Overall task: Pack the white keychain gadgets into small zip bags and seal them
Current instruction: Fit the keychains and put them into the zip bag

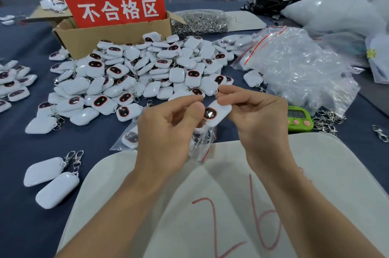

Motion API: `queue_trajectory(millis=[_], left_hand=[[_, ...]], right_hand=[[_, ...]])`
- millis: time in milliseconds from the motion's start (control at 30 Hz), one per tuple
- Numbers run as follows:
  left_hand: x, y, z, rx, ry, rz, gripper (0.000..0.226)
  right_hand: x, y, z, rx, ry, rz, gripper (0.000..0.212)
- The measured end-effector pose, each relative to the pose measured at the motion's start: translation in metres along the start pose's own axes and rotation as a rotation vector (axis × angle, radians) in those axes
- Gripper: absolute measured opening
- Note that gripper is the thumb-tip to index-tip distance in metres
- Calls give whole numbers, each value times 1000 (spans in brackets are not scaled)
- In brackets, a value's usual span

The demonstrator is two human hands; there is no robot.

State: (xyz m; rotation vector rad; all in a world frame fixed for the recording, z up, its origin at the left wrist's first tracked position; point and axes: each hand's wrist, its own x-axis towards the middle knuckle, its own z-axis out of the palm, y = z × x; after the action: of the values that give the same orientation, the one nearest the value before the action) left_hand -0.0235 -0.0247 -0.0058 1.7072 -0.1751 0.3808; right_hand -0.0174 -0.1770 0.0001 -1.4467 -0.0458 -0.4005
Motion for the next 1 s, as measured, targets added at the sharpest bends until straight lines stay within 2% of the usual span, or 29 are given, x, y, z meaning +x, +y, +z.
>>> queue_trajectory(millis=[100, 233, 333, 467, 567, 633, 700, 800, 900, 1000], left_hand=[[2, 2, 2, -35, -58, -19, 24], [12, -4, -6, -97, 36, -33, 40], [15, -6, -10, -43, 54, -3, 40], [10, -6, -6, 18, 13, -3, 38], [5, -4, -2, 74, -49, -29, 30], [3, -2, -1, 246, -69, -25, 41], [2, -1, -2, 519, -91, 28, 53], [-4, 3, -2, 799, -194, 83, 52], [-5, 2, -4, 720, -225, 39, 51], [-1, 0, -6, 497, -124, 75, 54]], right_hand=[[1, -2, -1, 4, -1, 6, 50], [0, -1, -2, 176, -166, 249, 39], [-2, -3, 0, 103, -233, 307, 27], [1, -3, -5, 25, -137, 259, 33], [3, -2, -10, -67, 1, 237, 27], [5, -1, -13, -152, 70, 224, 25], [7, 0, -18, -223, 127, 216, 23], [10, 1, -21, -324, 131, 247, 18], [9, 2, -18, -328, 48, 286, 17], [0, 2, -6, -247, -5, 285, 18]])
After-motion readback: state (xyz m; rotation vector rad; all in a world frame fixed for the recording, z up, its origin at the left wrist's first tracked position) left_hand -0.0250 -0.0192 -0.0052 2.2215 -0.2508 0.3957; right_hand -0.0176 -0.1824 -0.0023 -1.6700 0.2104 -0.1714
